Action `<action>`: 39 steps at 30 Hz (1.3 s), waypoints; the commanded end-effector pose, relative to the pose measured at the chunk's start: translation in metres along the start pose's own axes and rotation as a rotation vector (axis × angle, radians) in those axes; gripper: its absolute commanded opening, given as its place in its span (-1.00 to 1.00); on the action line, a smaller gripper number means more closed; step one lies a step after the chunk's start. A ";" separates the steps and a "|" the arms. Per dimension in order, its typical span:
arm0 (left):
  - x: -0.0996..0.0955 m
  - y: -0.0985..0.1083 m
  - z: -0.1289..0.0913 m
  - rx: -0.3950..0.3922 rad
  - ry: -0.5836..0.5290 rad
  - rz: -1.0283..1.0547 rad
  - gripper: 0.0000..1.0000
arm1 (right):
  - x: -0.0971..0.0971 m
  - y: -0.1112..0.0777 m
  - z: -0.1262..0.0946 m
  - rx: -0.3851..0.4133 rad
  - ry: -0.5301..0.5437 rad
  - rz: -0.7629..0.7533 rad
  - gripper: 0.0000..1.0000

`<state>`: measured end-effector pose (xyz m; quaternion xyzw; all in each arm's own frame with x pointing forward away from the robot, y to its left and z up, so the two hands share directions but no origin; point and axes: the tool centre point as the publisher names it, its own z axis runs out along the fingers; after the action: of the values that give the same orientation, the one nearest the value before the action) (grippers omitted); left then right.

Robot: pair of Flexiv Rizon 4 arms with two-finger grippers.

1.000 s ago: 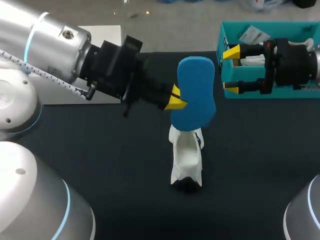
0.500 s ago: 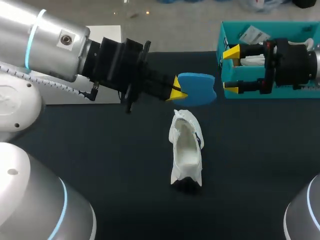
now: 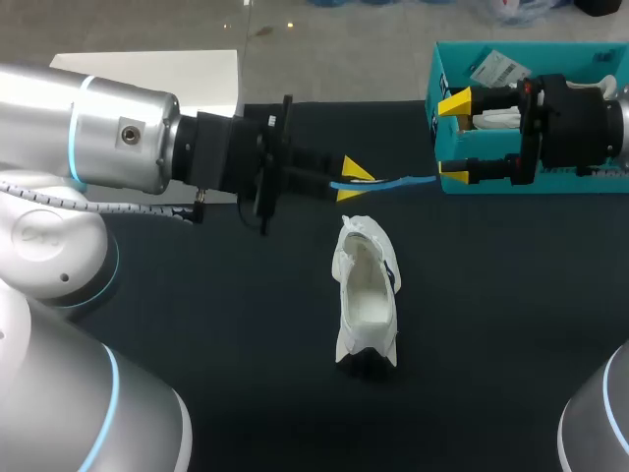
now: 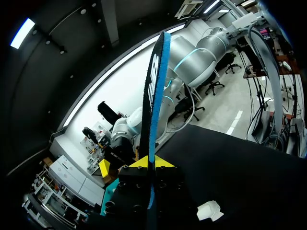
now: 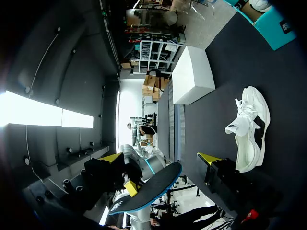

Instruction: Take the shoe out of the shoebox, open the shoe tongue, remove and reinsert the insole, then place the shoe into the shoebox

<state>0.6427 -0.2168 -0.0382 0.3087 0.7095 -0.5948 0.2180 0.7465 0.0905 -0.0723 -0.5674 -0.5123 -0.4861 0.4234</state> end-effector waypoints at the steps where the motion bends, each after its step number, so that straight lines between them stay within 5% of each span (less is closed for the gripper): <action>1: 0.003 0.014 0.002 -0.015 -0.058 0.086 -1.00 | 0.000 0.000 0.002 -0.001 0.000 0.001 1.00; 11: -0.011 0.060 0.016 0.041 -0.220 0.563 -1.00 | 0.000 0.000 0.002 -0.001 0.000 0.001 1.00; 26: -0.018 0.082 0.030 -0.118 -0.183 0.567 -1.00 | 0.004 0.004 0.022 0.010 0.018 0.003 0.95; 29: -0.024 0.086 0.034 -0.146 -0.205 0.577 -1.00 | 0.002 0.002 0.029 0.023 0.018 0.013 0.04; 37: -0.031 0.090 0.038 -0.192 -0.231 0.592 -1.00 | -0.002 -0.001 0.034 0.027 0.013 0.030 -0.36; 39: -0.031 0.091 0.038 -0.195 -0.235 0.586 -1.00 | -0.002 0.000 0.033 0.018 0.010 0.031 -0.94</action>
<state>0.7253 -0.2425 -0.0896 0.4100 0.6102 -0.4714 0.4871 0.7504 0.1201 -0.0804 -0.5665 -0.5063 -0.4780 0.4406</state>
